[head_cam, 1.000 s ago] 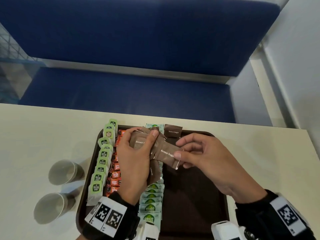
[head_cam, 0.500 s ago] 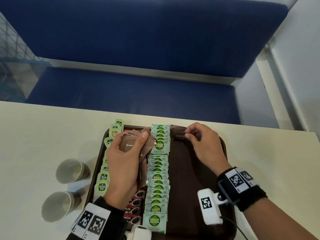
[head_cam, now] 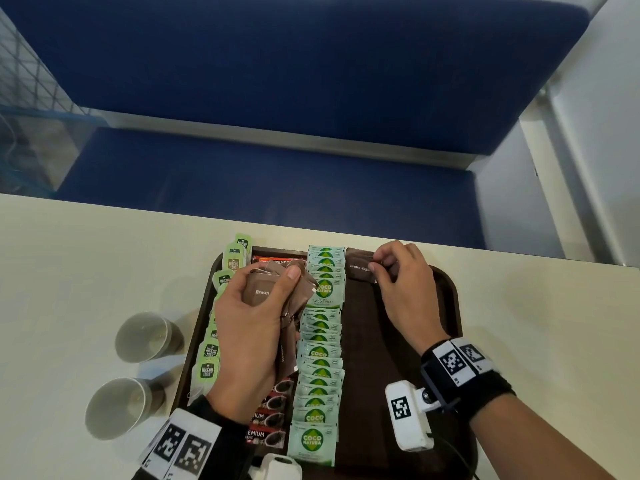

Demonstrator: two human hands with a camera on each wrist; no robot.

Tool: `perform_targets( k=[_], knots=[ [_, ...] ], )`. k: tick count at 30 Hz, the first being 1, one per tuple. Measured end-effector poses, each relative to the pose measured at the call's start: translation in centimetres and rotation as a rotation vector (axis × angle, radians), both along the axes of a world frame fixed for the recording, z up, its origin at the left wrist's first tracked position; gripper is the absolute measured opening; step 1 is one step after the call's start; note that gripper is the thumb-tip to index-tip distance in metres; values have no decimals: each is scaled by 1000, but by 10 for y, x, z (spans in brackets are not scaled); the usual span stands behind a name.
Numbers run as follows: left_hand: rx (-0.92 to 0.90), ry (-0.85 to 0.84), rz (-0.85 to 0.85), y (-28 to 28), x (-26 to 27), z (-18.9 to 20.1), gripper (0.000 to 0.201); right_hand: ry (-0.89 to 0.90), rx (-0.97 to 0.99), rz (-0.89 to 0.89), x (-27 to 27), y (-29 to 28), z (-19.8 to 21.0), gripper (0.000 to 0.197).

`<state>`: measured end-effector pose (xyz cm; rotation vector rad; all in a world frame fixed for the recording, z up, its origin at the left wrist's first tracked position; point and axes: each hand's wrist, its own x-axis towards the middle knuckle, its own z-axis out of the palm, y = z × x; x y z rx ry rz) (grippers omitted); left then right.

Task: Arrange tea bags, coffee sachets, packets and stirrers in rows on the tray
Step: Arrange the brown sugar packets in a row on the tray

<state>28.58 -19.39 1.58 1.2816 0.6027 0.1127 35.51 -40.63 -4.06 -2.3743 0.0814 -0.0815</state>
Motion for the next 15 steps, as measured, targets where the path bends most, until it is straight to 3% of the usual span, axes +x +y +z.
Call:
perform_targets(
  k=[8, 15],
  knots=[
    [-12, 8, -16, -1, -1, 1, 24, 0, 126, -45, 3, -2, -2, 26],
    [3, 43, -30, -4, -5, 3, 27, 28, 119, -71, 4, -2, -2, 27]
  ],
)
